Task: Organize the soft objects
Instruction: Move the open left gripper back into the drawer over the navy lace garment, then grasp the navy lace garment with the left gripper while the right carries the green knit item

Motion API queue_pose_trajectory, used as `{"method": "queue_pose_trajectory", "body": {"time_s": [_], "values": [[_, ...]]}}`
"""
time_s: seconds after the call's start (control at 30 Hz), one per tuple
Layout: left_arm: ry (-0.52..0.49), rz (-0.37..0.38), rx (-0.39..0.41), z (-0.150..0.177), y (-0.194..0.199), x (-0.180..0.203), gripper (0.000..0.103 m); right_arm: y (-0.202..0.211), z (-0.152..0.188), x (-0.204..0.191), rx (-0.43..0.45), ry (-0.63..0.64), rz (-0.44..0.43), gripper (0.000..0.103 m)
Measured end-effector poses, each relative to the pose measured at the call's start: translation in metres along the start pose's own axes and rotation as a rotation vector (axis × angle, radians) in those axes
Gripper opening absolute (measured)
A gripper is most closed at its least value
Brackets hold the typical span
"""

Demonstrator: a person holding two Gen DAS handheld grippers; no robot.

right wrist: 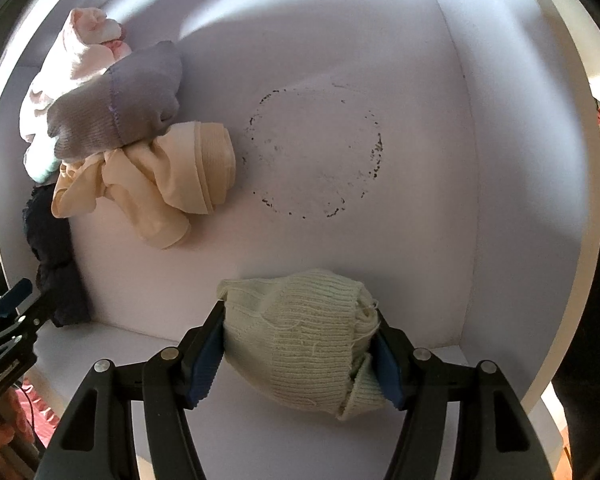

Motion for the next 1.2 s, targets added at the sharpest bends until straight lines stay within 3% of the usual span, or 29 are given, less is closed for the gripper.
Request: {"method": "queue_pose_trajectory", "body": {"time_s": [0.6, 1.0, 1.2], "values": [[0.08, 0.042, -0.068, 0.021, -0.039, -0.031, 0.072, 0.02, 0.003, 0.017, 0.042, -0.053, -0.027, 0.066], [0.072, 0.035, -0.098, 0.026, -0.061, -0.039, 0.065, 0.088, 0.01, 0.046, 0.176, -0.089, -0.088, 0.066], [0.08, 0.028, -0.106, 0.021, -0.062, -0.037, 0.065, 0.146, 0.016, 0.05, 0.246, -0.069, -0.121, 0.066]]}}
Point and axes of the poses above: each gripper's, at about its wrist camera, not at the fingertips, and y roughly against the way its jaws point, x to its right, z to its underside, the point moved 4 cm from there along -y, roughly the way its jaws point, and after that the axes turned 15 degrees about z, right-handed, at the moved point
